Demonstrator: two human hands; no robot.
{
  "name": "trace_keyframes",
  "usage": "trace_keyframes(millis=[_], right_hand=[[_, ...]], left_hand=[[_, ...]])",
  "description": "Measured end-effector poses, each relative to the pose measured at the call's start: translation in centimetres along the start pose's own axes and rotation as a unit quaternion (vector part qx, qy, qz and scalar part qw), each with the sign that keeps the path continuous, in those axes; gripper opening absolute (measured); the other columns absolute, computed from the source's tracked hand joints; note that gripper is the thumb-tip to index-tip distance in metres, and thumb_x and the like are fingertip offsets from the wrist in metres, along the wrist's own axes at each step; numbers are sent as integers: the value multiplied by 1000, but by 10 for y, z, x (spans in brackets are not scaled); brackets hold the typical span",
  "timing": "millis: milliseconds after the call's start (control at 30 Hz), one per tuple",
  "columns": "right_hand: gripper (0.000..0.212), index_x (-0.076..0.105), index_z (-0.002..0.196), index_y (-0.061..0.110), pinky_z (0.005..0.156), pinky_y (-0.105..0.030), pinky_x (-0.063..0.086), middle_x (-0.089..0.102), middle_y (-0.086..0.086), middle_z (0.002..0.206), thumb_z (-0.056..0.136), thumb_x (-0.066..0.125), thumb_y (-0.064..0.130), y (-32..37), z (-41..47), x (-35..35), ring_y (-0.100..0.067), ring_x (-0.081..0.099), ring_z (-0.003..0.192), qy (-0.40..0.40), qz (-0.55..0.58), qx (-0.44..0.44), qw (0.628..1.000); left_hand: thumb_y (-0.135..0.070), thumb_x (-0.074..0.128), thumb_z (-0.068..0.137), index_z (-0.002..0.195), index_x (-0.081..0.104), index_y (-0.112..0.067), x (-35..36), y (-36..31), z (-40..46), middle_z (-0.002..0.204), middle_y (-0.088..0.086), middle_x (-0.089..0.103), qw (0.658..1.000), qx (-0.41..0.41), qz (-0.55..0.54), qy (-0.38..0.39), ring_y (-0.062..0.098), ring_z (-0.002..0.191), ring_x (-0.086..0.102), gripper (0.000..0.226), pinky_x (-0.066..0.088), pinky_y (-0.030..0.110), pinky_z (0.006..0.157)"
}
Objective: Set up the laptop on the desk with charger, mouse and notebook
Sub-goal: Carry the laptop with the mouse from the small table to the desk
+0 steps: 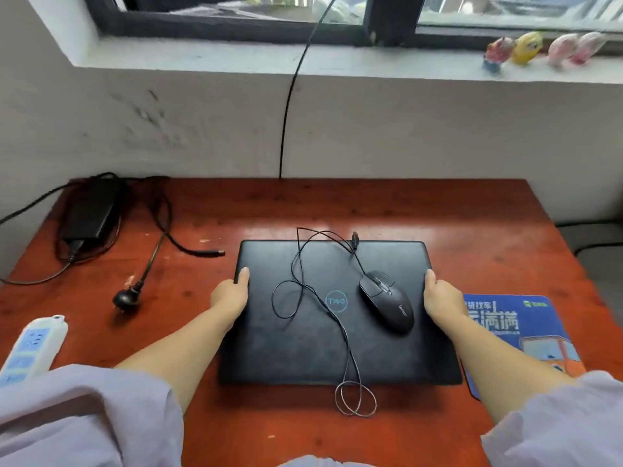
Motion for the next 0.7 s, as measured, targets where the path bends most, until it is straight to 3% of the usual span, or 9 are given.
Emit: trace_keyframes(millis=[133, 300, 533, 600, 700], right_hand=[[64, 53, 111, -8, 89, -44, 41, 57, -32, 118, 98, 13, 41, 16, 30, -1, -43, 53, 110, 23, -25, -24, 999], [57, 50, 114, -4, 87, -43, 41, 57, -29, 119, 99, 11, 35, 21, 53, -5, -43, 53, 109, 33, -56, -37, 997], [45, 51, 93, 5, 74, -39, 37, 60, -31, 111, 100, 14, 31, 24, 67, -7, -43, 55, 101, 34, -95, -103, 990], [52, 56, 98, -2, 79, -41, 42, 61, -32, 108, 100, 16, 31, 24, 68, -9, -44, 56, 101, 23, -101, -120, 987], [44, 52, 113, -3, 81, -44, 46, 61, -30, 108, 100, 19, 24, 24, 66, -12, -43, 57, 100, 28, -137, -150, 979]], left_hand=[[-55, 26, 95, 105, 60, 3, 5, -22, 20, 115, 24, 62, 996, 15, 79, -25, 40, 107, 56, 68, 43, 40, 87], [-59, 23, 93, 98, 61, -1, 10, -34, 29, 111, 24, 64, 990, 26, 128, -57, 40, 104, 58, 70, 45, 41, 85], [-55, 22, 95, 104, 60, 0, 9, -42, 27, 114, 25, 62, 979, 44, 184, -73, 40, 107, 57, 68, 45, 41, 85], [-55, 21, 95, 106, 60, -2, 7, -43, 24, 115, 23, 62, 971, 50, 220, -75, 39, 107, 58, 67, 45, 40, 86], [-53, 20, 96, 105, 62, -4, 3, -41, 21, 114, 19, 64, 955, 71, 278, -78, 37, 105, 59, 64, 46, 40, 85]])
Point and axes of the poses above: each hand's wrist, its own z-axis towards the middle knuckle, its own x-axis out of the palm, y = z × x, the point moved 3 cm from there along z, towards the middle knuckle
